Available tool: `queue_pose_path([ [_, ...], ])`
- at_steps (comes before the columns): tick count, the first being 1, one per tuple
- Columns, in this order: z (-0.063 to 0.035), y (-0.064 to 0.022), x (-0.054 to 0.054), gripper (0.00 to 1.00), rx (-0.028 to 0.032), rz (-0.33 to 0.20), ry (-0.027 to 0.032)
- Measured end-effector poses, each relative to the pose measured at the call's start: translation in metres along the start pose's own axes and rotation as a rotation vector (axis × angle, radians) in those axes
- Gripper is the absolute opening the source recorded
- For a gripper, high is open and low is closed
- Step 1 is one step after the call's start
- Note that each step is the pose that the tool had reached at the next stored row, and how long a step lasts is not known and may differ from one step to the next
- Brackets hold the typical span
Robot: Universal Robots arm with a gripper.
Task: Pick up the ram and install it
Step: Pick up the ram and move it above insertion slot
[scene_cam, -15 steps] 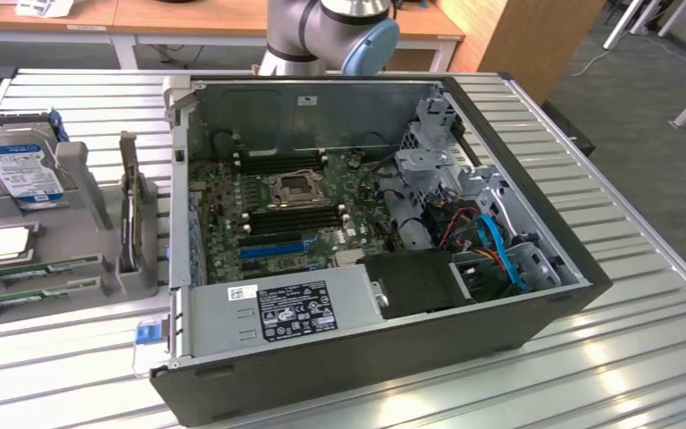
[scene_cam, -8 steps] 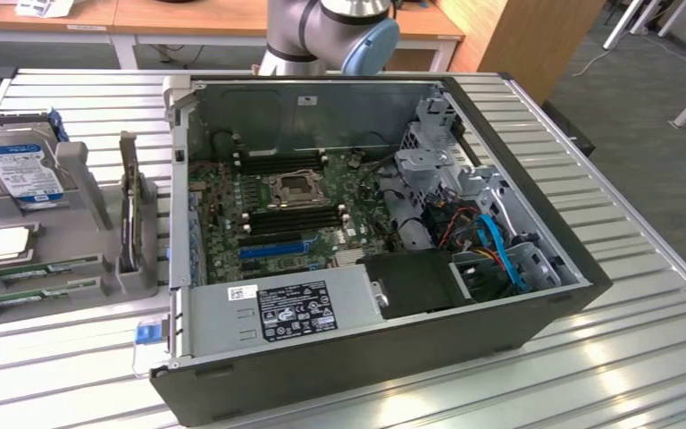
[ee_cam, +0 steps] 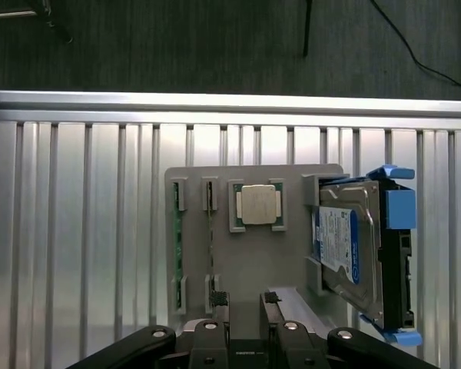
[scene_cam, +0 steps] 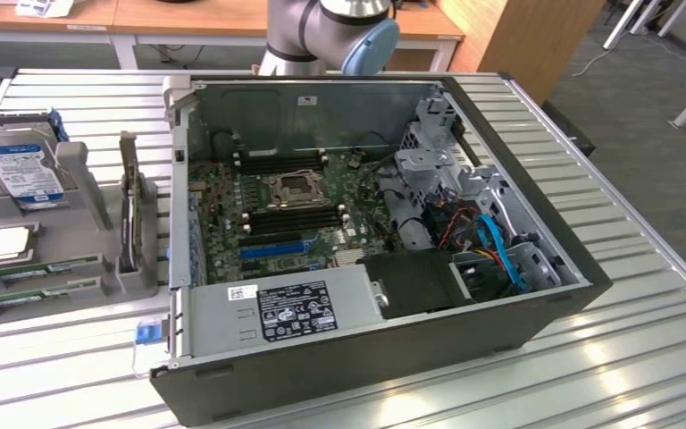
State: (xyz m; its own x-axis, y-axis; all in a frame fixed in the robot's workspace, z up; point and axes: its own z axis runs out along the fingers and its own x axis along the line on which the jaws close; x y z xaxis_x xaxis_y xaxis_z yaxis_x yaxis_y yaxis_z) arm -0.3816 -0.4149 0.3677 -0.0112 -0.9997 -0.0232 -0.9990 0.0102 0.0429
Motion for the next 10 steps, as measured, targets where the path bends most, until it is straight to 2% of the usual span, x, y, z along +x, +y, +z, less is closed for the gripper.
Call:
queue_pose_path([
  [10, 0.0182, -0.0008, 0.000, 0.29, 0.0001, 0.000, 0.0000],
])
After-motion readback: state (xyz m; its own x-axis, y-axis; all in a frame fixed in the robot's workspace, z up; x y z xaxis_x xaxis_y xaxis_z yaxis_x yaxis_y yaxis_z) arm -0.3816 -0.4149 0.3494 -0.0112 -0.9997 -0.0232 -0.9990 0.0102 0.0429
